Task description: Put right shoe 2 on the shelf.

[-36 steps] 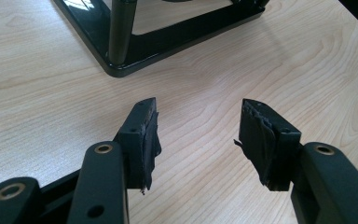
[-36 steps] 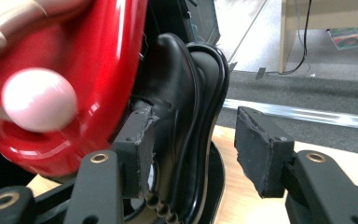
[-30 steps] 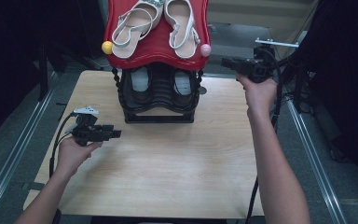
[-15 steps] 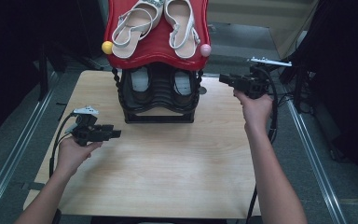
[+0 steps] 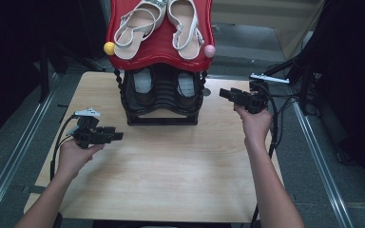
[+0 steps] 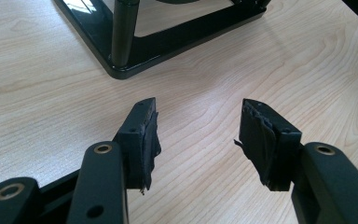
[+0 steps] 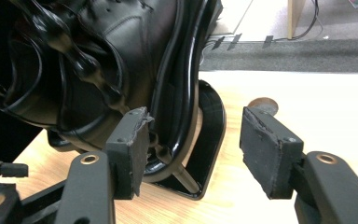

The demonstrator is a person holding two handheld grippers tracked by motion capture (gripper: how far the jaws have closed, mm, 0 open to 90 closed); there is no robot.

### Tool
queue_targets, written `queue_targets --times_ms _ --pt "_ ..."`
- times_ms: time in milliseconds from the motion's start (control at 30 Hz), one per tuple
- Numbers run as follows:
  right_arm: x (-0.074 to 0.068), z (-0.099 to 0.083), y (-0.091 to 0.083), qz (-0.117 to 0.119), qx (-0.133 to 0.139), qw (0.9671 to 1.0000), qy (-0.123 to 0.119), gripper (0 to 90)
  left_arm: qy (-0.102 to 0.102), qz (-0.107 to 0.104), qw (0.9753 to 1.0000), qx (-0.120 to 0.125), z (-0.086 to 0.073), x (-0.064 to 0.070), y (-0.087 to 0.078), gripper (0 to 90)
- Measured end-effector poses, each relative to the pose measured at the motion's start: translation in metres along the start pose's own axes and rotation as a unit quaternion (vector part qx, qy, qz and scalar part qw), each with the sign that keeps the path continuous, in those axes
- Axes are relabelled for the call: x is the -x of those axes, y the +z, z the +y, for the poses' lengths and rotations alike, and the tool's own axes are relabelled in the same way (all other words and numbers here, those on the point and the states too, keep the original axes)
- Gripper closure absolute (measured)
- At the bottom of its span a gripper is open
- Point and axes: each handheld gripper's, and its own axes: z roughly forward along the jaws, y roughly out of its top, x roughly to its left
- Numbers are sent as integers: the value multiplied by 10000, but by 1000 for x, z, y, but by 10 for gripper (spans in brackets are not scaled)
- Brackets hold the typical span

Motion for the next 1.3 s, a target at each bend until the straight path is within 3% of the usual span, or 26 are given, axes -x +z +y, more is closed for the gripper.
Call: queue_targets --times_ms 733,1033,1300 --pt "16 -61 12 54 -187 9995 234 439 -23 -52 10000 55 0 0 -1 468" --pt "16 -84 12 140 -249 9992 291 439 -44 -85 9999 82 0 -1 -2 461" --pt "10 -104 7 183 -303 9992 182 435 -60 -115 9998 136 0 -2 -3 450"
